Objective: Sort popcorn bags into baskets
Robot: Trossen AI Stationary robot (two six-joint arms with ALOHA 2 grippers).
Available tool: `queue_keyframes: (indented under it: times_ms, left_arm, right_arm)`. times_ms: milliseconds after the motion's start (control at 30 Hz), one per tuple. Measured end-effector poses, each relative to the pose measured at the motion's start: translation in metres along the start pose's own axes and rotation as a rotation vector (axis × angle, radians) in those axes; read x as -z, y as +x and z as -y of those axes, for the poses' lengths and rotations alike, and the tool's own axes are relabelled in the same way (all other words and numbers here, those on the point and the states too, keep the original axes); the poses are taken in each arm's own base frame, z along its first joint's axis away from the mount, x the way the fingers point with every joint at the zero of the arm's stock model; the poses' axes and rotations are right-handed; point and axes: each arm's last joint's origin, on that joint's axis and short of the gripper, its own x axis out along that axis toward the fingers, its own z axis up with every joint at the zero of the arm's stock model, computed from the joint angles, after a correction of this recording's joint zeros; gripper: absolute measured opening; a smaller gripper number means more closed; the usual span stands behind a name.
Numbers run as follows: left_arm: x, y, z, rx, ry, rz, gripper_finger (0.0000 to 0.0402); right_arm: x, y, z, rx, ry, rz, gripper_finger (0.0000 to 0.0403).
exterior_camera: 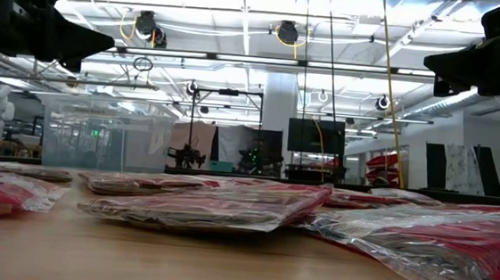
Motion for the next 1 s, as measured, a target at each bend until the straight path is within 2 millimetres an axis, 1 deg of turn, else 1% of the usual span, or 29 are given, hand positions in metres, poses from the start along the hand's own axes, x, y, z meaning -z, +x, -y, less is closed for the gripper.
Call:
queue_keyframes:
  times_ms: [400,700,767,833,933,1000]
  left_arm:
    - [0.0,0.0,-0.0001,-0.002,-0.001,0.0,0.0037]
    - [-0.0004,0.0,-0.0001,-0.001,-0.06,0.004,0.0037]
    - [-0.0004,0.0,0.0003,0.011,-0.124,0.005,0.0037]
    - [0.0003,0.0,0.0009,0.031,-0.254,-0.005,0.0037]
    - [-0.0015,0.002,-0.0002,-0.008,-0.341,0.009,0.0037]
    - [-0.004,0.0031,0.0007,0.008,-0.356,-0.014,0.0037]
  right_arm:
    - [0.0,0.0,0.0,0.0,0.0,0.0,0.0]
    - [0.0,0.0,0.0,0.0,0.0,0.0,0.0]
    - [0.0,0.0,0.0,0.0,0.0,0.0,0.0]
    - [0.0,0.0,0.0,0.0,0.0,0.0,0.0]
    - [0.0,0.0,0.0,0.0,0.0,0.0,0.0]
    - [0.0001,0.0,0.0,0.0,0.0,-0.001,0.0]
